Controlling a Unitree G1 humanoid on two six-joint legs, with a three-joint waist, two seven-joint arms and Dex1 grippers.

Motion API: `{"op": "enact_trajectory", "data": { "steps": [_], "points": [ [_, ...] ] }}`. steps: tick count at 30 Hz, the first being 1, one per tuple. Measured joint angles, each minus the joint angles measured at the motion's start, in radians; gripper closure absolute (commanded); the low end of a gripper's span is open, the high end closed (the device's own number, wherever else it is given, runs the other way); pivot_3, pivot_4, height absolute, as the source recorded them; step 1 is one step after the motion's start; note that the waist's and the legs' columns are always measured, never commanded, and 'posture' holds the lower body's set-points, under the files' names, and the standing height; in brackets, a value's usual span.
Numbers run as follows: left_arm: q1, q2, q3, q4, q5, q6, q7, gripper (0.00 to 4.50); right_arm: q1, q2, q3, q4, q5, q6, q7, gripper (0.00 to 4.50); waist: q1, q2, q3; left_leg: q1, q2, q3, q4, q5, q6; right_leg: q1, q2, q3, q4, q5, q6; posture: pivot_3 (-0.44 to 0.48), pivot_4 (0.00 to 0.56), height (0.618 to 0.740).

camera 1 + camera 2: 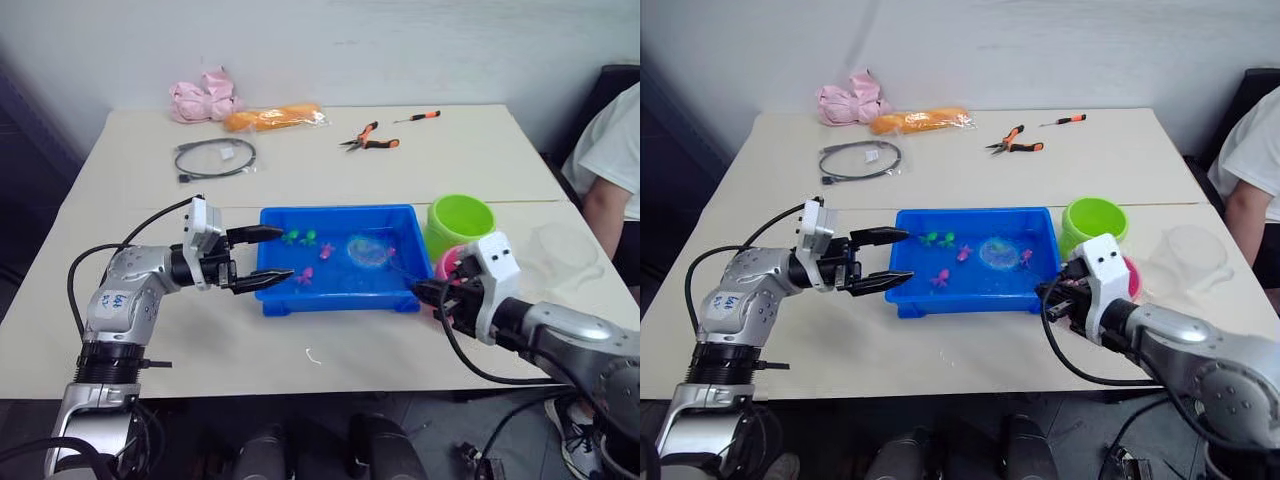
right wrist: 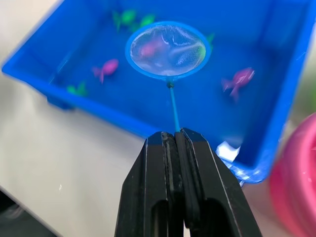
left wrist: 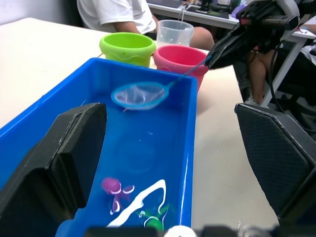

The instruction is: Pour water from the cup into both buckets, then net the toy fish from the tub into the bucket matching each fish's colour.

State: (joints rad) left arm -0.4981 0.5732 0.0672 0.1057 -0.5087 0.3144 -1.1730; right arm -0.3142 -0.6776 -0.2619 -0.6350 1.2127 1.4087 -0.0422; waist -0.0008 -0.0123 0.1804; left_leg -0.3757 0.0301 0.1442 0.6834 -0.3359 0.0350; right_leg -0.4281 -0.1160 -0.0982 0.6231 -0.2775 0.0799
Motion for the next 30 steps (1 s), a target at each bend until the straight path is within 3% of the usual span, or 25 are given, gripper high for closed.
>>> {"op": "enact_trajectory", "data": {
  "steps": [7,17,22,30],
  "points": [
    [0.004,0.046,0.002,-0.038,0.015,0.002,0.031,0.06,-0.152,0.011,0.029,0.228,0.143,0.13,-0.114,4.5,-0.003,0.0,0.0,-0.001,0.0,0.001,0.0,0.0,0.0,0.0,0.001,-0.001,-0.001,0.001,0.001,0.0,0.15,0.74],
    [0.013,0.067,0.005,-0.052,0.023,0.0,0.057,0.06,-0.23,-0.034,0.06,0.361,0.185,0.193,-0.257,4.5,-0.002,0.0,0.0,-0.003,0.0,0.0,0.0,0.0,0.001,0.0,0.001,-0.002,-0.001,0.001,0.002,0.0,0.15,0.74],
    [0.013,0.064,0.005,-0.052,0.024,-0.008,0.068,0.06,-0.234,-0.009,0.057,0.369,0.162,0.185,-0.315,4.5,-0.003,0.0,0.0,-0.003,0.001,0.0,-0.001,0.0,0.001,0.0,0.001,-0.002,-0.001,0.001,0.002,0.0,0.15,0.74],
    [0.013,0.06,0.004,-0.059,0.024,-0.007,0.08,0.06,-0.227,-0.006,0.106,0.277,0.042,0.152,-0.284,4.5,-0.004,0.0,0.0,-0.003,0.001,0.0,-0.001,0.0,0.001,-0.001,0.001,-0.003,-0.001,0.001,0.003,0.0,0.15,0.74]
  ]
}}
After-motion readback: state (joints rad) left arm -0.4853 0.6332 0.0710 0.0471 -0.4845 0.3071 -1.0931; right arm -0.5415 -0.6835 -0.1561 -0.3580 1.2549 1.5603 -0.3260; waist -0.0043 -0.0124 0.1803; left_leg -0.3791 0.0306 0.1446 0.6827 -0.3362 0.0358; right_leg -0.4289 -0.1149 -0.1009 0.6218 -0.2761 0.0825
